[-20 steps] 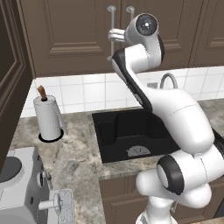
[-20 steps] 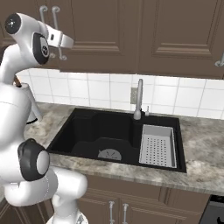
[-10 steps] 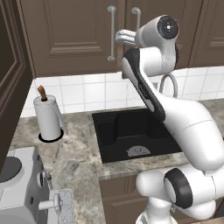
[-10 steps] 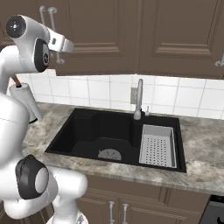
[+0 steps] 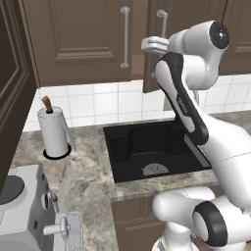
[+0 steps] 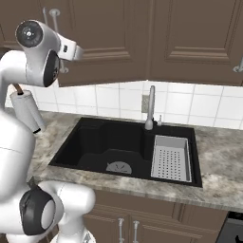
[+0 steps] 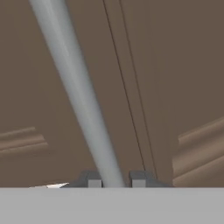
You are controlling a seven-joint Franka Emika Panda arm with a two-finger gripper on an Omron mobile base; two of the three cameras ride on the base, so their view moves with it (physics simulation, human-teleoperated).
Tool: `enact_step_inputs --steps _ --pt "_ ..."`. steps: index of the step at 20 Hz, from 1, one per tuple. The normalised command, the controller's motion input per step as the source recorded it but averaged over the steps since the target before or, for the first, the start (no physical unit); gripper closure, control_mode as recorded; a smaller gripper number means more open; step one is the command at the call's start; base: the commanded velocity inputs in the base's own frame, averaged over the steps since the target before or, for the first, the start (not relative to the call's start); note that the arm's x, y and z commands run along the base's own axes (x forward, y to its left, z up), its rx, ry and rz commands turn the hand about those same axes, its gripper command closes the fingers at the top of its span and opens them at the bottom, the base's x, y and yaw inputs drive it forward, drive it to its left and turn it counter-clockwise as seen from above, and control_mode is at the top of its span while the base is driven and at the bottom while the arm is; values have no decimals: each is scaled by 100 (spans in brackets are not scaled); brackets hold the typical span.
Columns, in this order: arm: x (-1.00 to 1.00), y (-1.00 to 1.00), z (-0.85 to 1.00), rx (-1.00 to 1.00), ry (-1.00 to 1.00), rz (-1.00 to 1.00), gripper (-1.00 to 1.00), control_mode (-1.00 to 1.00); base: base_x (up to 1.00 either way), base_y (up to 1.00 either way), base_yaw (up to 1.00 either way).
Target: Open the cabinet, pick the kettle from the cabinet, and place it in the sink.
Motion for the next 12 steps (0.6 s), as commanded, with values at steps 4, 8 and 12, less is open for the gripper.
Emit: enact_step_inputs --steps 4,8,12 --pt "-49 -8 0 2 0 16 100 -100 0 0 0" --pt "-49 -11 0 2 0 16 100 -100 0 0 0" --pt "-50 -16 0 3 -1 17 100 -100 0 0 0"
